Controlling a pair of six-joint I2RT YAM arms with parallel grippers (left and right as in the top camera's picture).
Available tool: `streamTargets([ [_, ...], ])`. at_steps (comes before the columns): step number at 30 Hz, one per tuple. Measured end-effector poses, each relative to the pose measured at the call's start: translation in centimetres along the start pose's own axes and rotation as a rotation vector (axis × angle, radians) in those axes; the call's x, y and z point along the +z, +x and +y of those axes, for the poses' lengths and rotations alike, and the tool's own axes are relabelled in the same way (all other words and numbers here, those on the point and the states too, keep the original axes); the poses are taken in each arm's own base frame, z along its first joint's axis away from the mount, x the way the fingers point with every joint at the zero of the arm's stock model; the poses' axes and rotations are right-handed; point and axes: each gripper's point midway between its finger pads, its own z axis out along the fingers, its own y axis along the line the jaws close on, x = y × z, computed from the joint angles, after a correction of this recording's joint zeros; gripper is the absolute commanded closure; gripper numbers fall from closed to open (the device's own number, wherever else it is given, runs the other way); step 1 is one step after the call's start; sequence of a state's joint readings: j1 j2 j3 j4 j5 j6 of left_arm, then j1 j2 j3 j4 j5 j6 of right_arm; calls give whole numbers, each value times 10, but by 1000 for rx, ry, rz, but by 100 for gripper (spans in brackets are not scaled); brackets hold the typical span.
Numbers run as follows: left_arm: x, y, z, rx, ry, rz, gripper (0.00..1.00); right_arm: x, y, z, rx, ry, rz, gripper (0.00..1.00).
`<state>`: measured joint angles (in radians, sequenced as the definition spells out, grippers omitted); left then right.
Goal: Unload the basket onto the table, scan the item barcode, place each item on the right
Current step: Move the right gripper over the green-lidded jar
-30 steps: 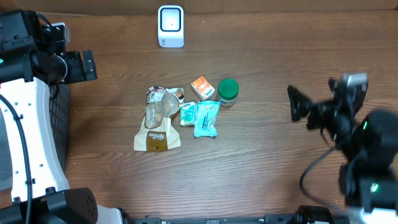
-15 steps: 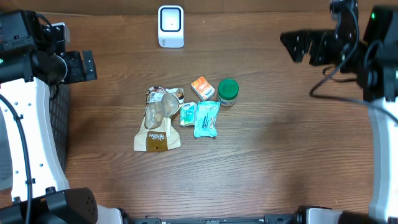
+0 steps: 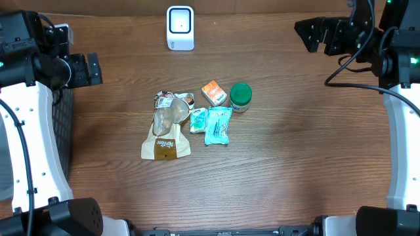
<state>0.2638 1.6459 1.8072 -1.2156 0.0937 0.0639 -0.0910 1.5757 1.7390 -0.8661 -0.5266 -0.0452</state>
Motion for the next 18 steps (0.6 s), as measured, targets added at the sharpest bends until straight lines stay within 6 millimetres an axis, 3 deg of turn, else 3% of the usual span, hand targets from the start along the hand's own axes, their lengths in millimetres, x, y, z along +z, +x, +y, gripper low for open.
streamTargets([
  [3, 0, 0, 0, 0, 0, 0, 1, 0, 5, 0, 12, 0, 20, 1],
  [5, 0, 0, 0, 0, 0, 0, 0, 0, 12, 0, 21, 0, 45, 14],
  [7, 0, 0, 0, 0, 0, 0, 0, -1, 17, 0, 33, 1, 66, 16],
  [13, 0, 0, 0, 0, 0, 0, 0, 4, 31, 5, 48, 23, 124, 9],
  [18, 0, 0, 0, 0, 0, 0, 0, 18, 43, 21, 33, 82, 173, 7],
])
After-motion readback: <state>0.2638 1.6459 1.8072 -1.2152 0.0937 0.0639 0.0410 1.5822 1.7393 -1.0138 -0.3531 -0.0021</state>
